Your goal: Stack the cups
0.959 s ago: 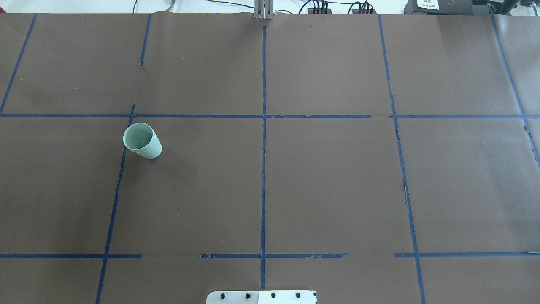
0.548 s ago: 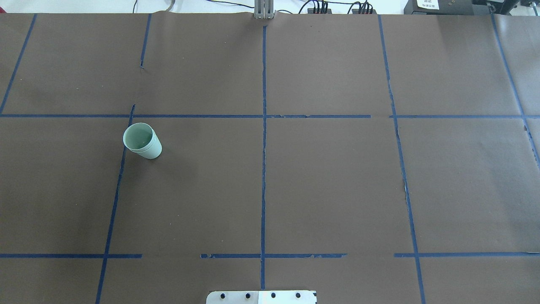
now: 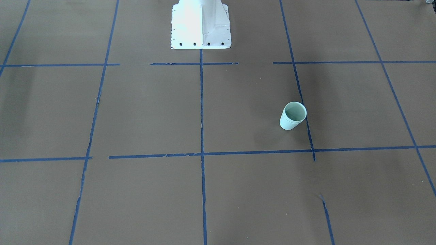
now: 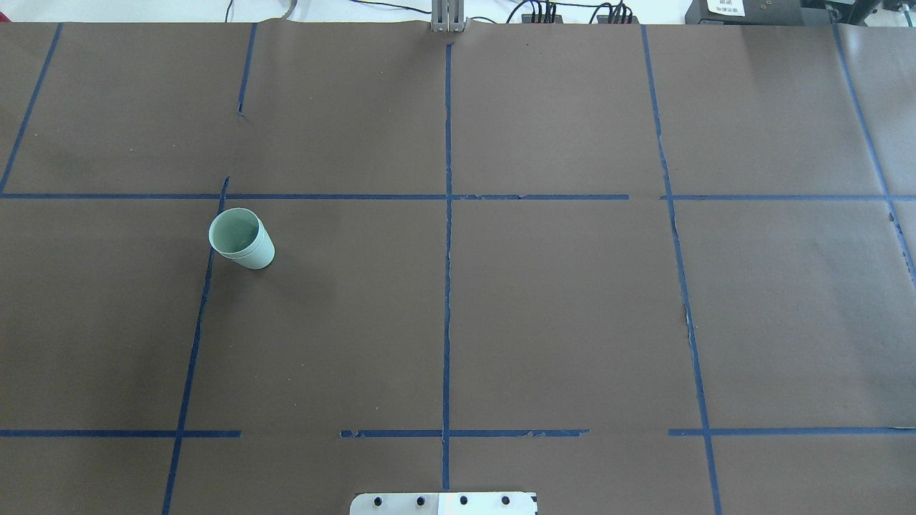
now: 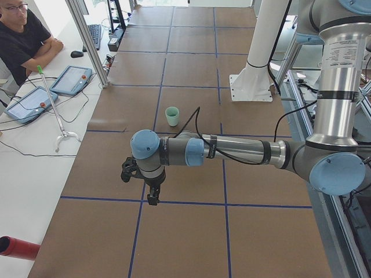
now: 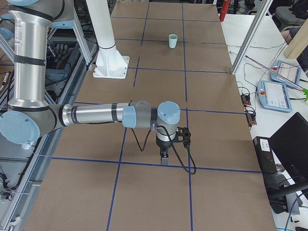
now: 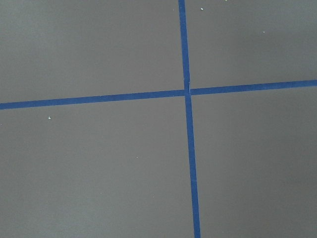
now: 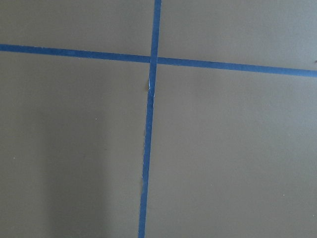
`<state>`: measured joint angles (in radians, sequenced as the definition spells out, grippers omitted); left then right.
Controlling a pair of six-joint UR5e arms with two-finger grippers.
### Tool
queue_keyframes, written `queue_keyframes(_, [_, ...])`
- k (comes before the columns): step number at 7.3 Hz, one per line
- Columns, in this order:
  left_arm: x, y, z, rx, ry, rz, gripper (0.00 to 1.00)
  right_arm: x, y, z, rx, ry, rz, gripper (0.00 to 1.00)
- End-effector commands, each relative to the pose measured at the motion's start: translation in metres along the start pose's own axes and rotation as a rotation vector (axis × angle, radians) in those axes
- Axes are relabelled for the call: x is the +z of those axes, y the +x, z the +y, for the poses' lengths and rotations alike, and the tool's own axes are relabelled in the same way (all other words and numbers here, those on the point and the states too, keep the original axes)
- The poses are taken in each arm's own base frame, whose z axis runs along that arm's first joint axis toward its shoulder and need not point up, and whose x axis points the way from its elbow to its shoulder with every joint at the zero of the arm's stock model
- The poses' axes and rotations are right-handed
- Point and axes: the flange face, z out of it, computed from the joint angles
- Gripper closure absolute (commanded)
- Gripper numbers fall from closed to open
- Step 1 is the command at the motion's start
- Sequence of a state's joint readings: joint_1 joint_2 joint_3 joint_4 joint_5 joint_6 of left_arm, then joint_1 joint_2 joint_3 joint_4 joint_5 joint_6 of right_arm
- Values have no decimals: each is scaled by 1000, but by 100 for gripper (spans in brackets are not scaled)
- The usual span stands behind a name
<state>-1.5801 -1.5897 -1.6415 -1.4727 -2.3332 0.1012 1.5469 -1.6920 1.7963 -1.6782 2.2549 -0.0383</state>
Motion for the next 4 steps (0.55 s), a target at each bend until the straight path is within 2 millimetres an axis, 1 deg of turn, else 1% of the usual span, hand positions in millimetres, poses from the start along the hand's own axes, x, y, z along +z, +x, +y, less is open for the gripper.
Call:
queue_keyframes(1, [0,0,-1,2,2,0,0,0,0,0,-1,0,0,0])
queue_keyframes(4, [-7,5,-9,13,14,-1,0,0,0,0,-1,0,0,0])
